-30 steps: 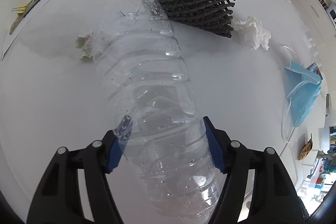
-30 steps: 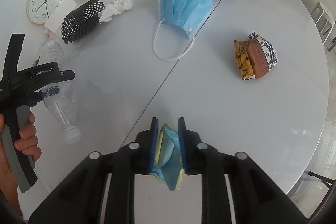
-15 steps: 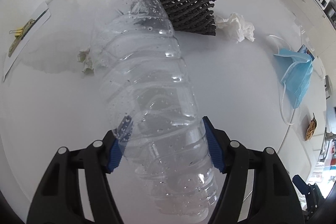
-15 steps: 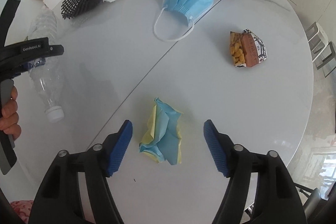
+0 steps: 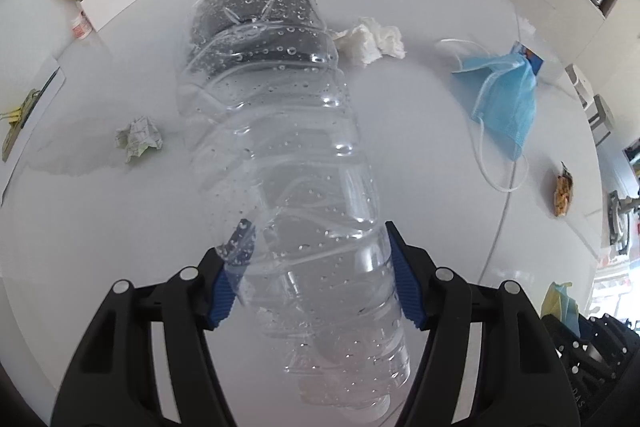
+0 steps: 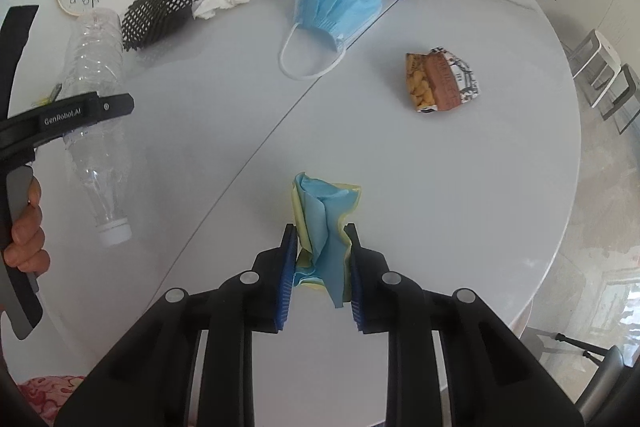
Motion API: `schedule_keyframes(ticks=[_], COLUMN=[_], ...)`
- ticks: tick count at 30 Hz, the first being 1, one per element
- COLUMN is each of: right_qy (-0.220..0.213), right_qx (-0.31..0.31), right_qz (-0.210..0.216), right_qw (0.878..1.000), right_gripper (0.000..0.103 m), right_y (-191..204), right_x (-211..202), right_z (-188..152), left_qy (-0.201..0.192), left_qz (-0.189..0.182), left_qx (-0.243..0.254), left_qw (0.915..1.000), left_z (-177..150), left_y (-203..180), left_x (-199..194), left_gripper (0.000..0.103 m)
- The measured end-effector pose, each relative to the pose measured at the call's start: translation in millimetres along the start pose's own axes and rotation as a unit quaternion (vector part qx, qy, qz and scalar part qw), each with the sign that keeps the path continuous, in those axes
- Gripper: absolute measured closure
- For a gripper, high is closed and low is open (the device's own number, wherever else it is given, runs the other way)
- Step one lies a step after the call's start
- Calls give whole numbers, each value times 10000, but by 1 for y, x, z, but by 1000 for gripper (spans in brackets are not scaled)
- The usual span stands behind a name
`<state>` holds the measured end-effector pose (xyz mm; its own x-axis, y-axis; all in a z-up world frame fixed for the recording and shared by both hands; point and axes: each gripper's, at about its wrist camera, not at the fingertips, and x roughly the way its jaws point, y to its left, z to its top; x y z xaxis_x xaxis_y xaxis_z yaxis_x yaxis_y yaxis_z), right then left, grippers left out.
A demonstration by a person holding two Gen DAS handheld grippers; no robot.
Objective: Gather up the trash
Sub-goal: 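Carry bottle and yellow-blue paper to the white bin and open both tools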
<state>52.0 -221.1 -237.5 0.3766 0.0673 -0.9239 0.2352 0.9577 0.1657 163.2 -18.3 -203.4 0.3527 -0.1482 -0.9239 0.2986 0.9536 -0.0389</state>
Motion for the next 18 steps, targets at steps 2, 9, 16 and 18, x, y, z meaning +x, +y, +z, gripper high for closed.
schedule_keyframes(ticks=[2,9,16,18], right_qy=[-113,-493,-749,-759], right_qx=[169,637,1009,1064], right_qz=[33,-163,-383,-402], right_qw=[9998,9966,9913,9906], right_gripper=[79,79,79,79], right_y=[-12,-78,-165,-188], right_x=[-13,-65,-99,-105], right_z=[-5,-31,-63,-72], left_qy=[-47,-118,39,131], left_qz=[-156,-874,-1610,-1687], left_qx=[188,985,1687,1802], left_qw=[9997,9912,9724,9690], left_z=[-3,-20,-55,-67], left_y=[-14,-89,-187,-213], left_x=[-11,-54,-85,-83], left_gripper=[40,40,40,40])
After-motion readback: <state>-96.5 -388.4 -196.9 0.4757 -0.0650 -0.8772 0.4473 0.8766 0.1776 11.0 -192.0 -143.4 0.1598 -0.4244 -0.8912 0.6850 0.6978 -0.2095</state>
